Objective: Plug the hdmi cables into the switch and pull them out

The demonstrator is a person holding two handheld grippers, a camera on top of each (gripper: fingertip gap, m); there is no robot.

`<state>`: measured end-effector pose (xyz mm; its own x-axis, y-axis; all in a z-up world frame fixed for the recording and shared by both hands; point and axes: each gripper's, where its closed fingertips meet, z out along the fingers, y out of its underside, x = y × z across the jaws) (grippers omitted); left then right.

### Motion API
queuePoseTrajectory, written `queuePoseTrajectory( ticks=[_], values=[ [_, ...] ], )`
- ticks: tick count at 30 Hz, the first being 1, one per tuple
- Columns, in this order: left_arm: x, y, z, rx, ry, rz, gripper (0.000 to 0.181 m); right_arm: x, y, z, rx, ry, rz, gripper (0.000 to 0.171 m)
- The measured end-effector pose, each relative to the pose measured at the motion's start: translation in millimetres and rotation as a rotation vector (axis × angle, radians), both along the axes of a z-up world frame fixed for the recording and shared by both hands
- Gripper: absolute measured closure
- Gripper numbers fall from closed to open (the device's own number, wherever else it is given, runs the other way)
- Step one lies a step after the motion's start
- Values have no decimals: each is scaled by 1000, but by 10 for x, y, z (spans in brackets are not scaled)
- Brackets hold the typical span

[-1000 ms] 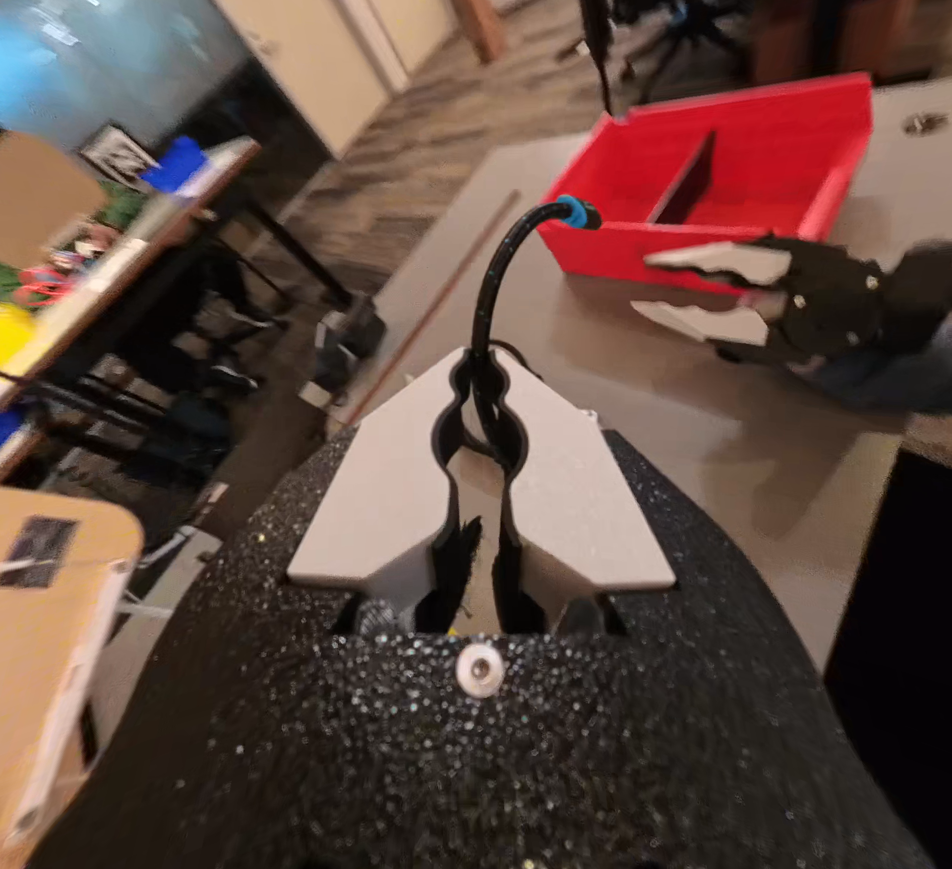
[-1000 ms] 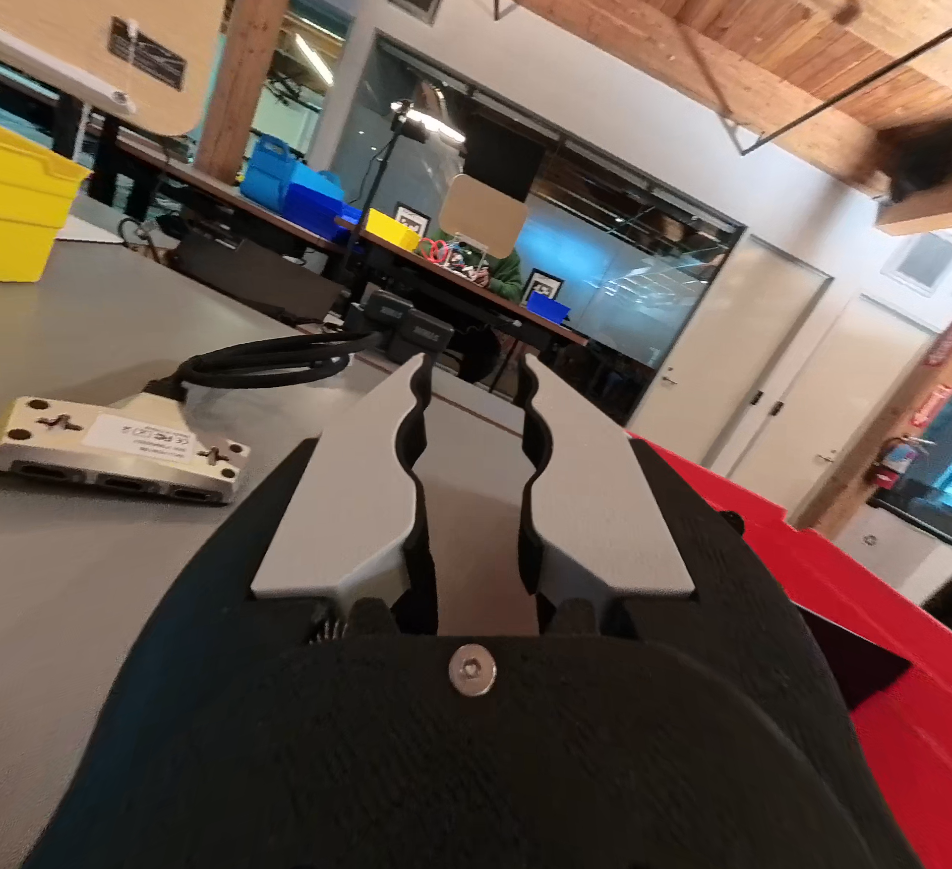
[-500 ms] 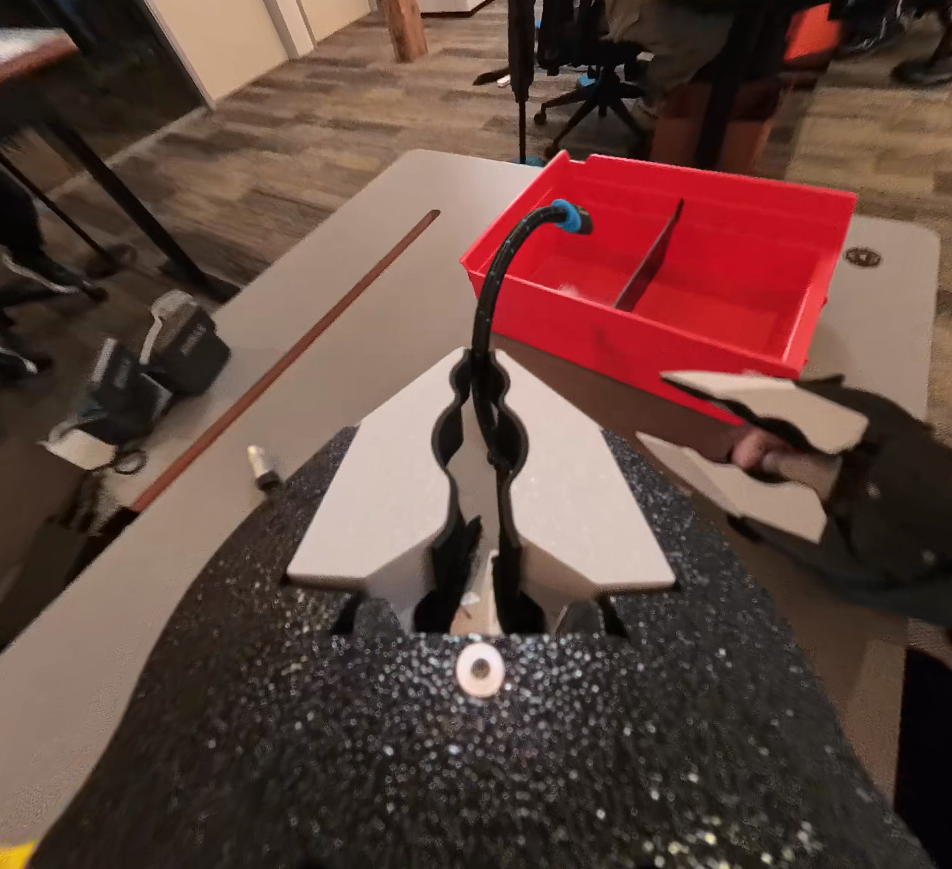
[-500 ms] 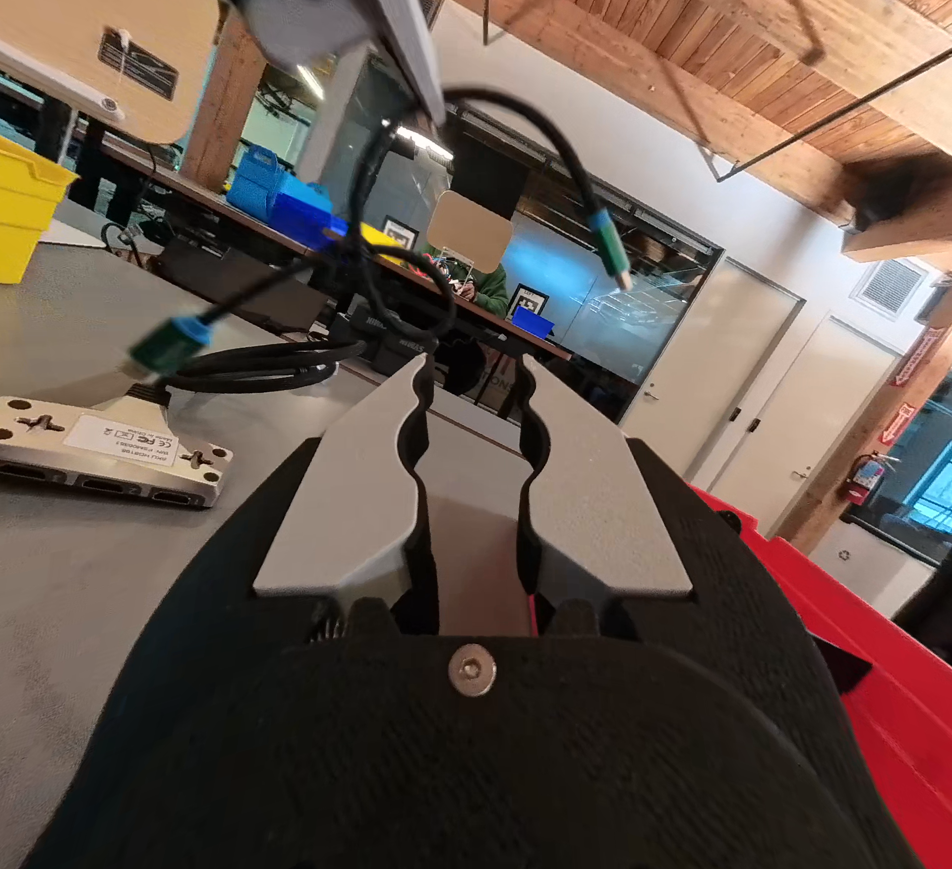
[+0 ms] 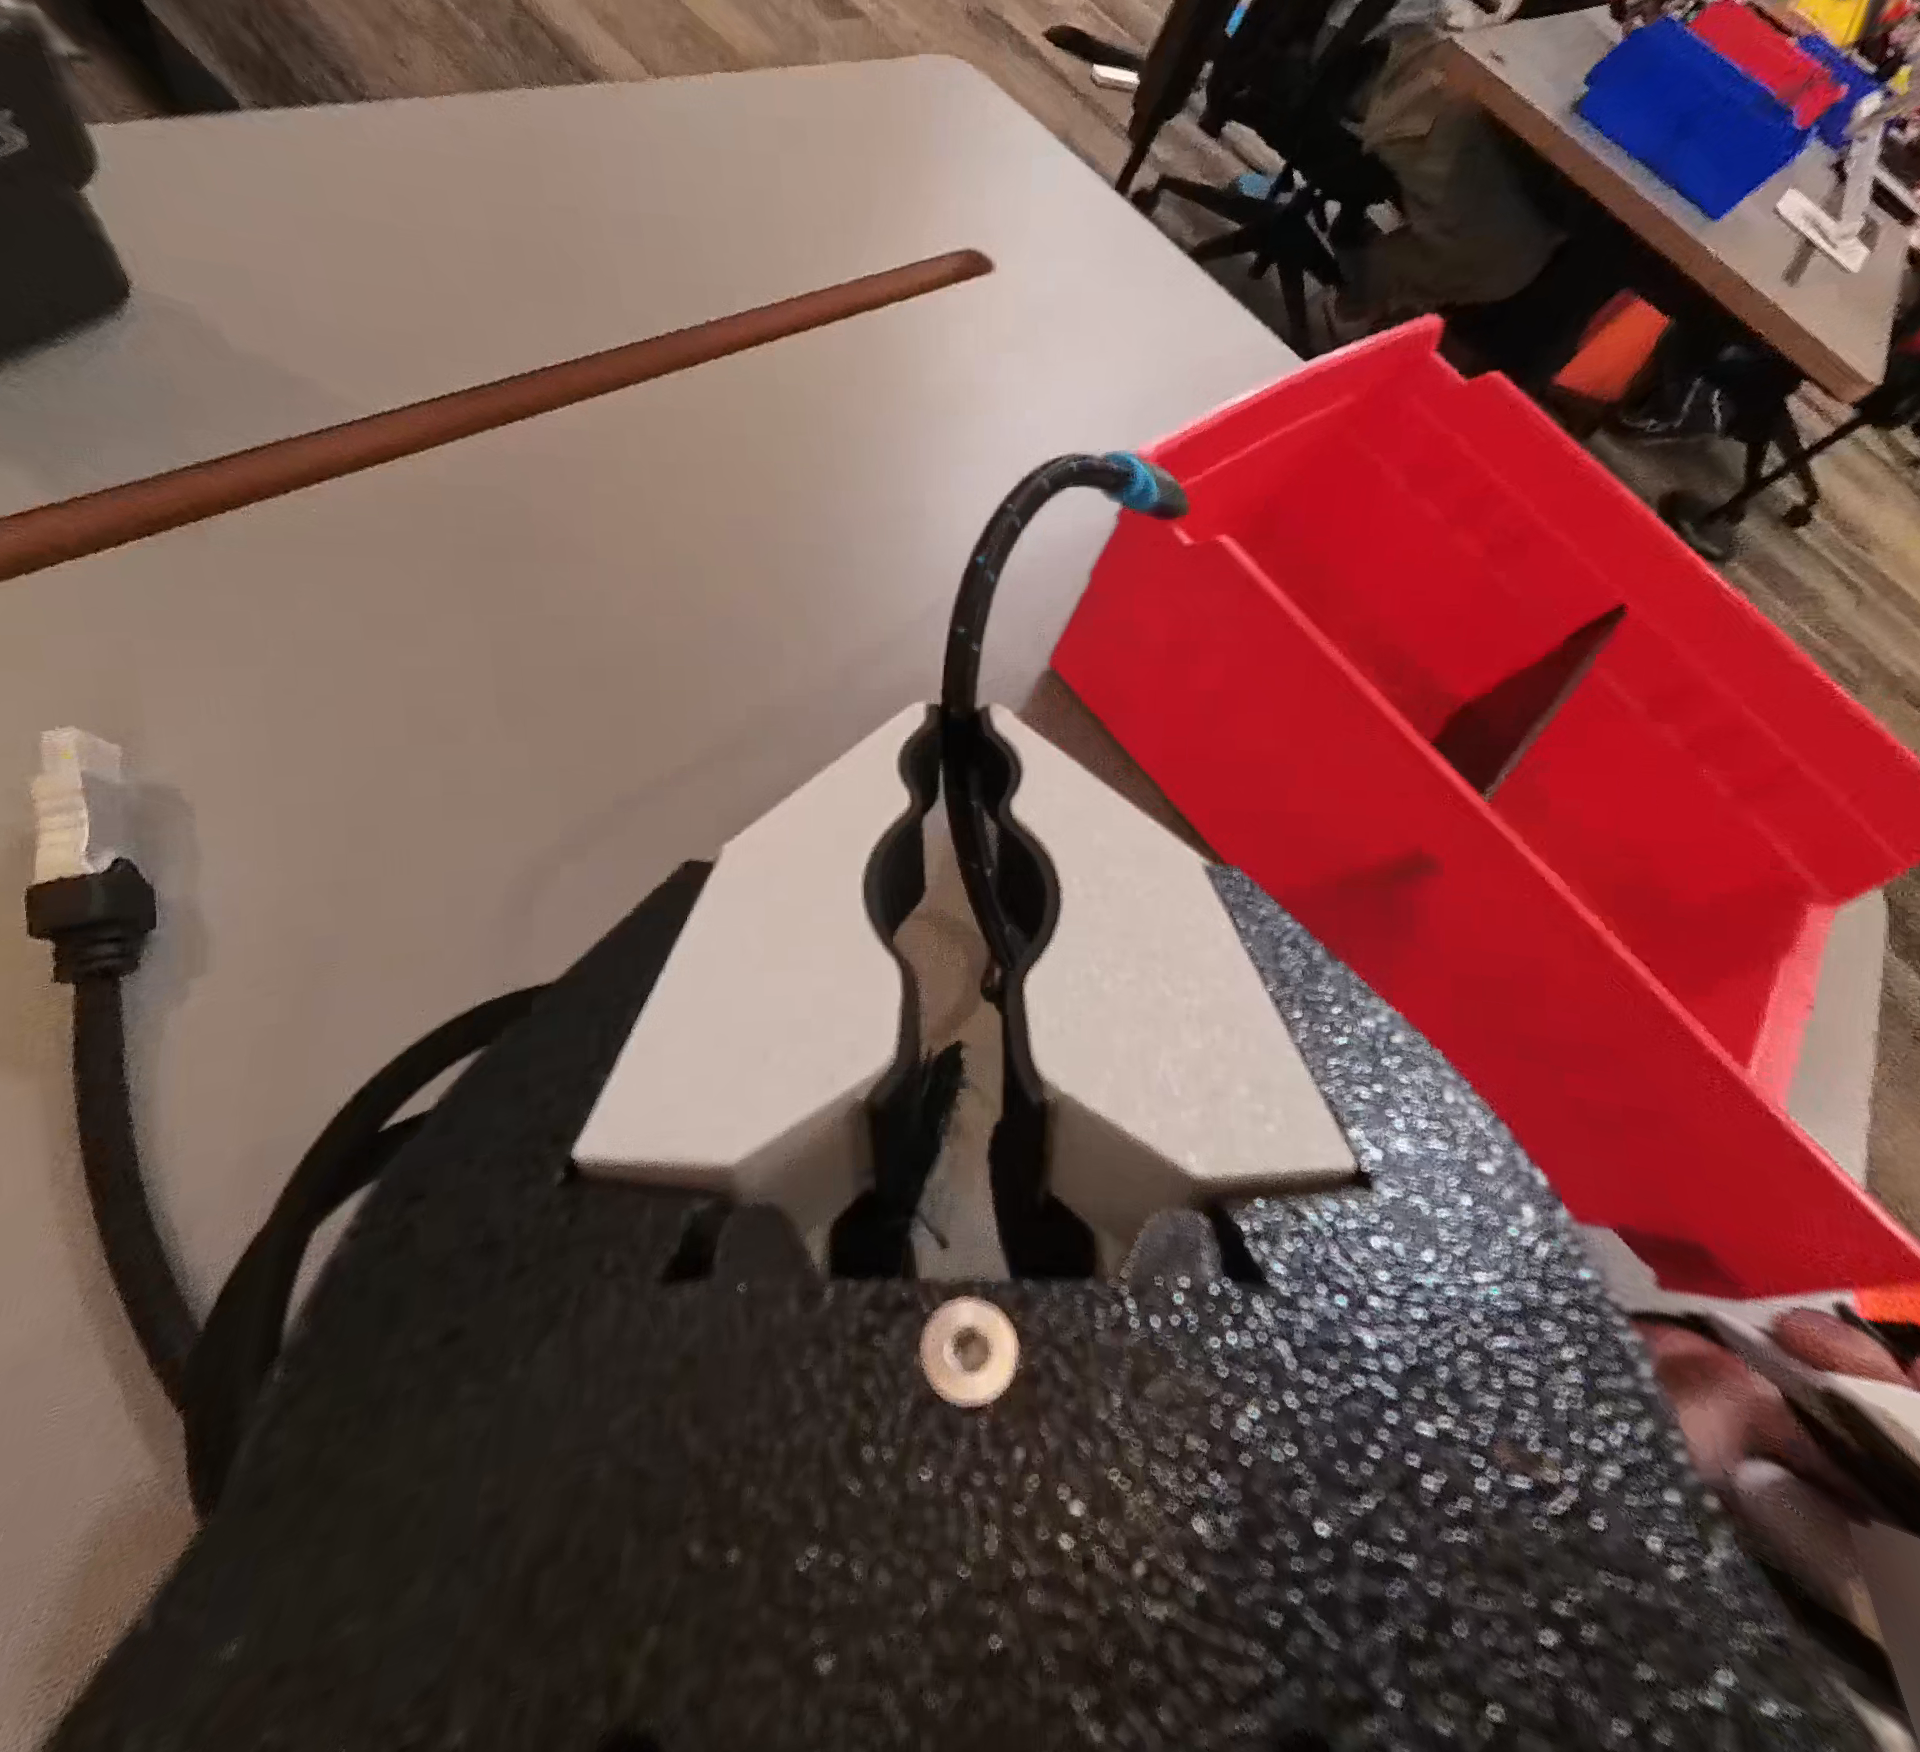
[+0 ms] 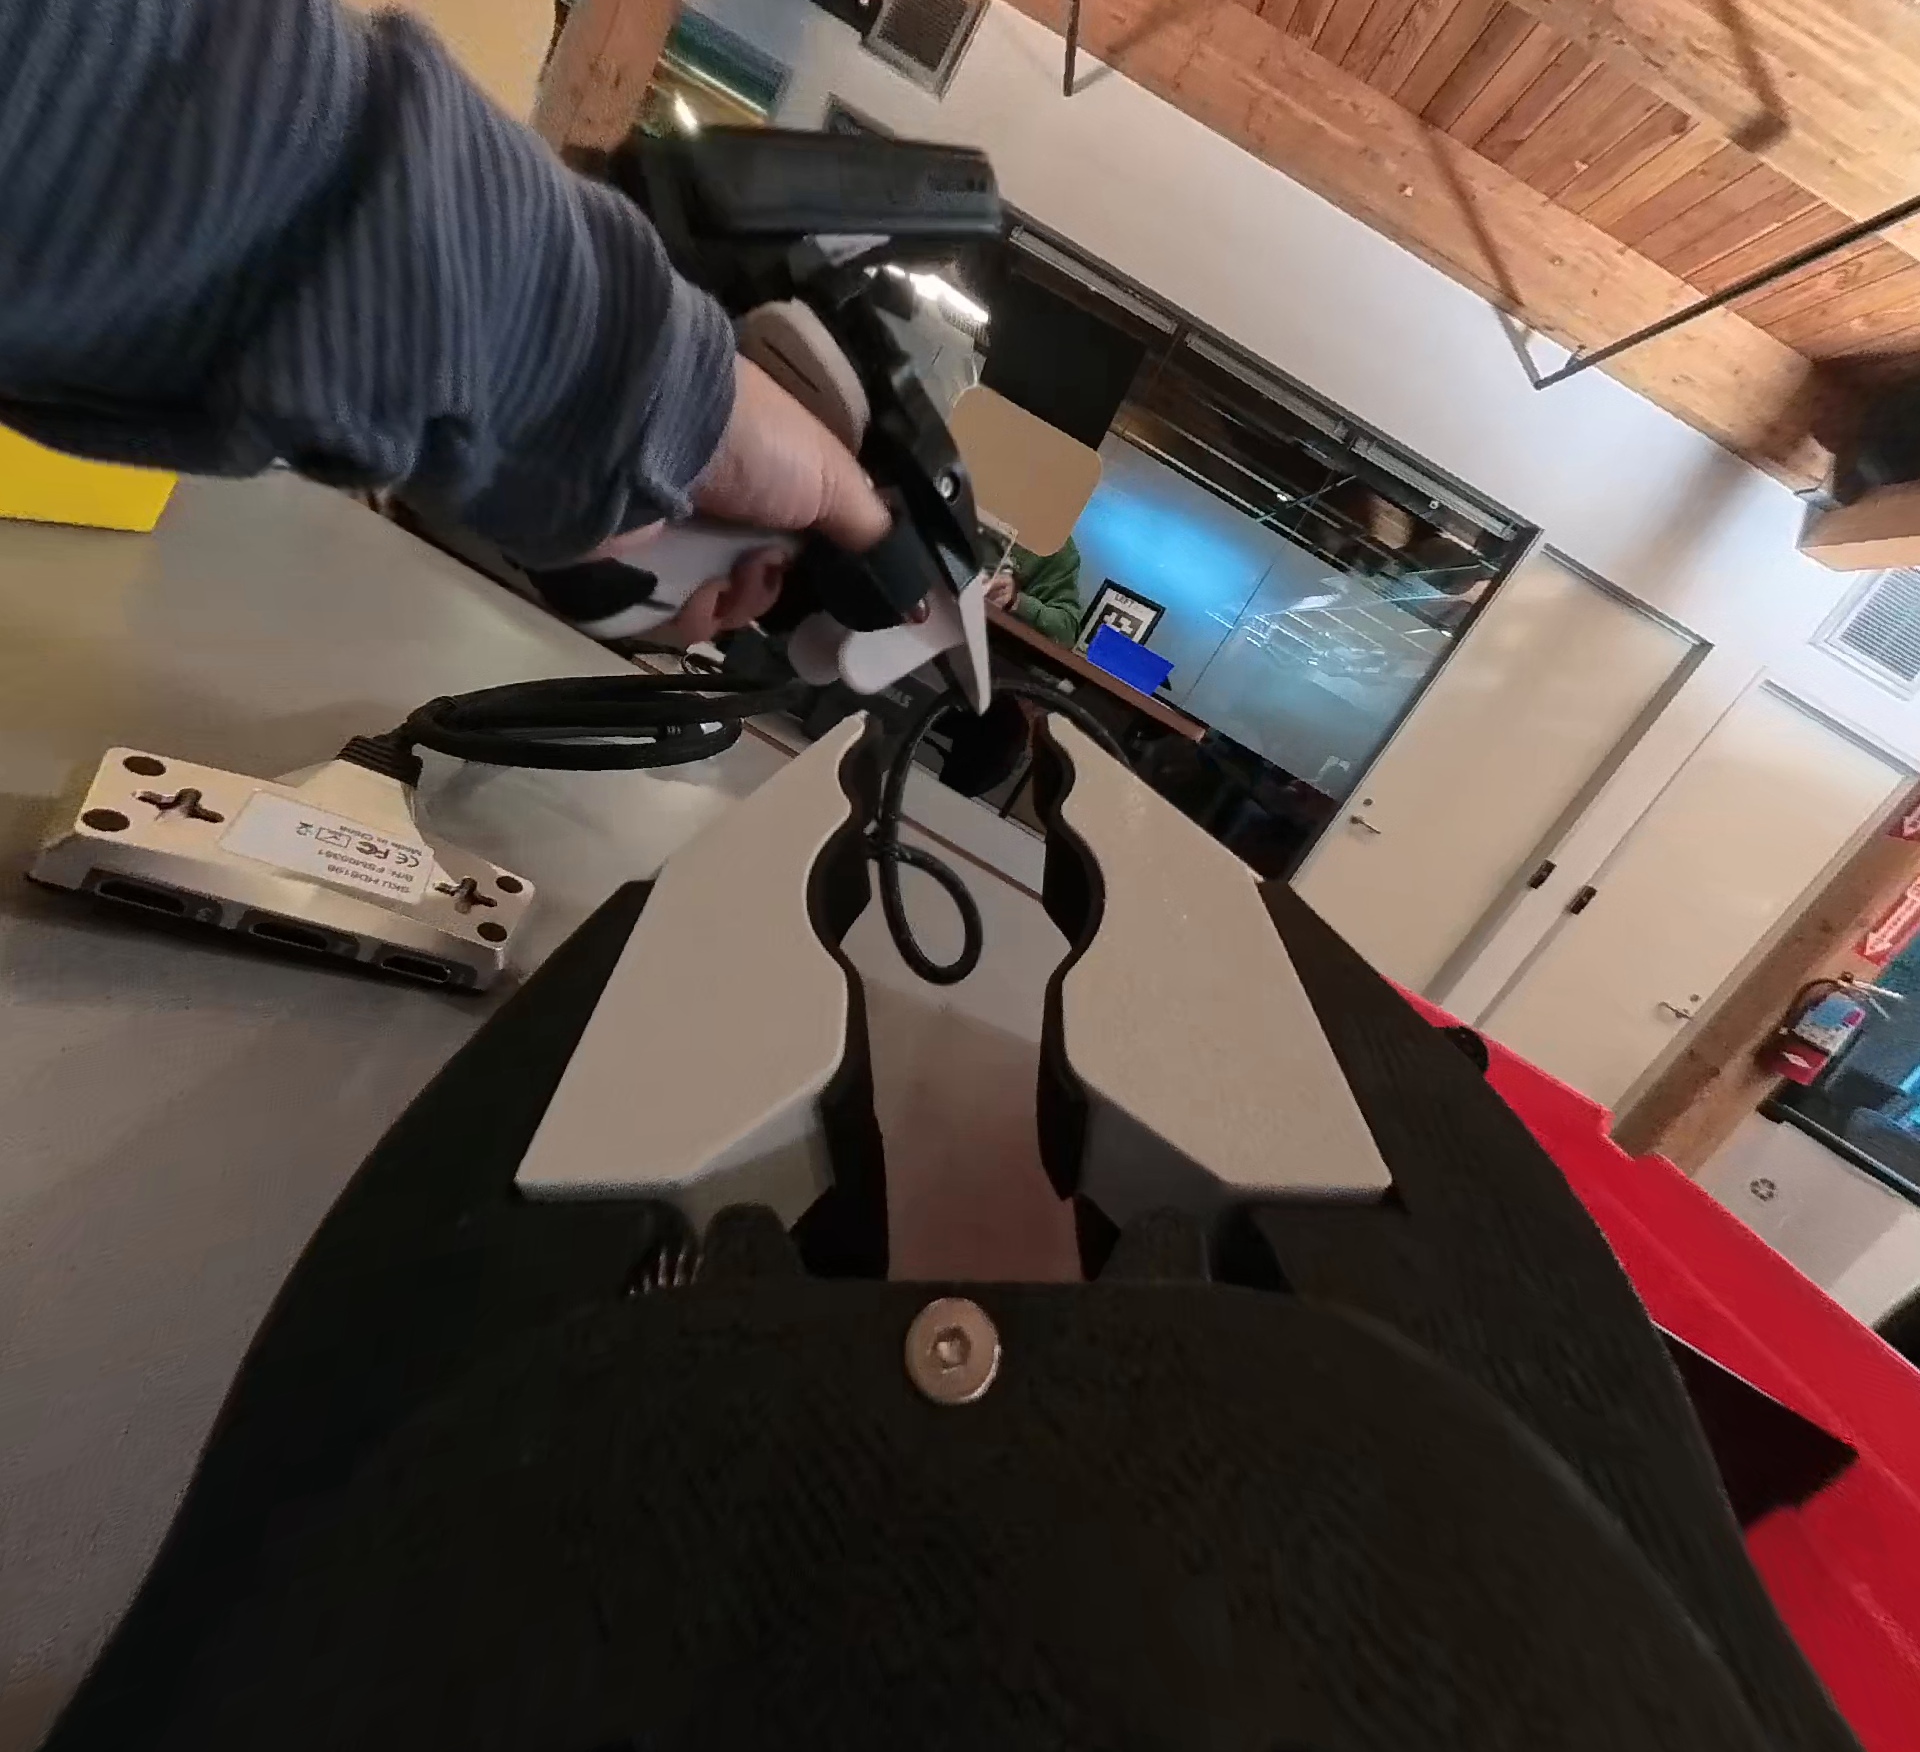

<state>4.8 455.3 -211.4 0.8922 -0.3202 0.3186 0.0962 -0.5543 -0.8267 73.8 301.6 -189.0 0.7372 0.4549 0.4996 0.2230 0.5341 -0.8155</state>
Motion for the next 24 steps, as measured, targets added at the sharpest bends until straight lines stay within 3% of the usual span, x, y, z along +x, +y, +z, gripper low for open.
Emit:
queuePoseTrajectory(
  ticks=[1,4,6,11,14,19,24],
  values=[
    [-17,2,-27,7,1,2,174,-3,5,-8,-3,-3,0,144],
    [-42,-73,-11,41,28,0,117,5,25,-22,-16,-1,-2,144],
    [-86,-202,78,108,96,-10,107,11,37,-27,-25,4,-2,144],
    [-288,-854,265,314,344,-35,108,2,58,-47,-40,2,-2,144],
    [-442,-1319,181,379,460,-27,108,-6,64,-54,-43,0,-2,144],
    [-583,-1911,-269,304,543,-52,100,-13,92,-77,-63,2,-6,144],
    [-603,-2130,-738,172,581,-123,98,-79,71,-106,-53,-30,-2,144]
  ],
)
